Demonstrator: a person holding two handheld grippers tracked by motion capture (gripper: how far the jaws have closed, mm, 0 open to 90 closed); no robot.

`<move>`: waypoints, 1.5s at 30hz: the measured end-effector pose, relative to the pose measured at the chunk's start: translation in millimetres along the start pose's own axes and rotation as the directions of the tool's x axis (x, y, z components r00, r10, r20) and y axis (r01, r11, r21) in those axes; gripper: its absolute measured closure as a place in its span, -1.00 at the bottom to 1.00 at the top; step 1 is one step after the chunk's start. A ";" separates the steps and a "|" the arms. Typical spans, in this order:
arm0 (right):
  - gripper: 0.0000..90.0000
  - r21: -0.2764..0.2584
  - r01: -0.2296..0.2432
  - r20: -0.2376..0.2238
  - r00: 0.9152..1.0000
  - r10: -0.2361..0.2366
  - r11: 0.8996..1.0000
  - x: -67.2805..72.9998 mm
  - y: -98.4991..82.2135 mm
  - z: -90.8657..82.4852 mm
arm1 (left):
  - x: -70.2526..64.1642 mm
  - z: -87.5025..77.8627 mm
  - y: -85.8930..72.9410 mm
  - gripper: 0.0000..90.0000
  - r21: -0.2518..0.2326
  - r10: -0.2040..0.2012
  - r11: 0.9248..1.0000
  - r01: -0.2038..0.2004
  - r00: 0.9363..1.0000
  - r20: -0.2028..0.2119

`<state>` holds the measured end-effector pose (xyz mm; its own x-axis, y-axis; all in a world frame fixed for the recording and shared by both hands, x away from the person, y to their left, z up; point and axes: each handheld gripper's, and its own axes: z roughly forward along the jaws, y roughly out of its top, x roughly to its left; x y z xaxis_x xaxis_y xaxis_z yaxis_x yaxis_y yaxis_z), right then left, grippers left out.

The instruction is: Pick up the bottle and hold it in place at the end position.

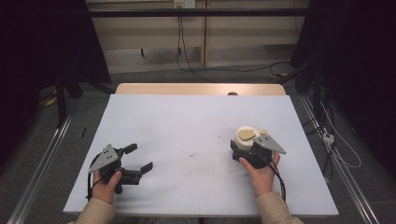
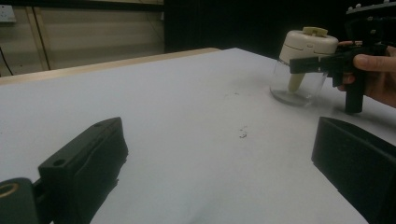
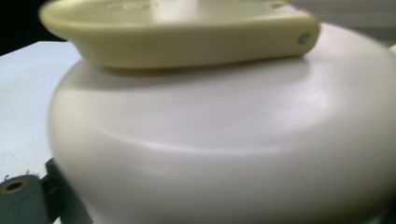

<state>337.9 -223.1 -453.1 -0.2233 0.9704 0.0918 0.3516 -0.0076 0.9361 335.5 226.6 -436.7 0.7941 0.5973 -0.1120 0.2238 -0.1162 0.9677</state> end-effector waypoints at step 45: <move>-0.86 -0.030 0.054 -0.130 0.990 -0.058 0.998 38.4 33.8 37.2 | 1.3 -0.8 0.7 -0.94 -0.017 -0.015 1.000 0.015 1.000 0.002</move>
<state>375.1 -177.1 -430.5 -0.3598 0.9295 0.0811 0.3114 0.0377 0.9495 336.2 228.0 -436.0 0.7921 0.5971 -0.1269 0.2258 -0.0934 0.9697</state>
